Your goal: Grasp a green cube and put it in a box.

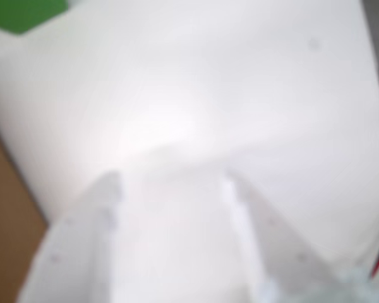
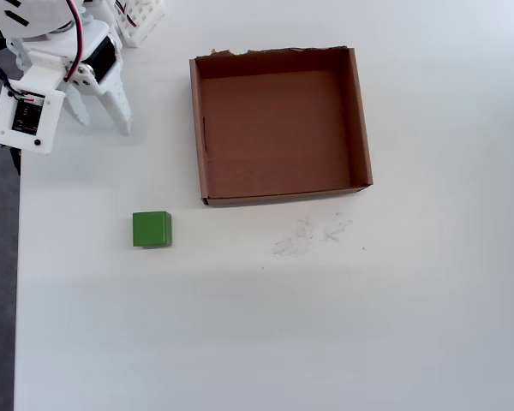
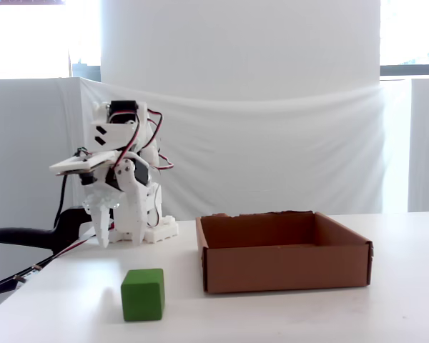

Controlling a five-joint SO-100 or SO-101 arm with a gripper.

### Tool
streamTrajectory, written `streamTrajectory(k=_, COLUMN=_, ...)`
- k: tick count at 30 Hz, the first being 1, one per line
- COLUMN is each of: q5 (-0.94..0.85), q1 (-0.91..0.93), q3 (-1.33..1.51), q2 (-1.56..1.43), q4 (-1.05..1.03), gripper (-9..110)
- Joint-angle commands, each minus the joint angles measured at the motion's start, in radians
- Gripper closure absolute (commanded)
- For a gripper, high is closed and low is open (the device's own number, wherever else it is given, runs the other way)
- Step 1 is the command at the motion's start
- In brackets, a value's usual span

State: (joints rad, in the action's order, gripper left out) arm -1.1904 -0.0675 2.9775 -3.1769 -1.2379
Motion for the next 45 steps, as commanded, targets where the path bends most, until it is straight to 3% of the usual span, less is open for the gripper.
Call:
streamTrajectory(k=1, q5=0.008, q1=-0.006, q3=-0.006, q2=-0.006, q4=-0.011, gripper=79)
streamTrajectory(k=40, q5=0.008, q1=-0.006, q3=-0.006, q2=-0.006, q4=-0.011, gripper=77)
streamTrajectory(k=45, q5=0.008, q1=-0.003, q3=-0.006, q2=-0.006, q4=-0.011, gripper=81)
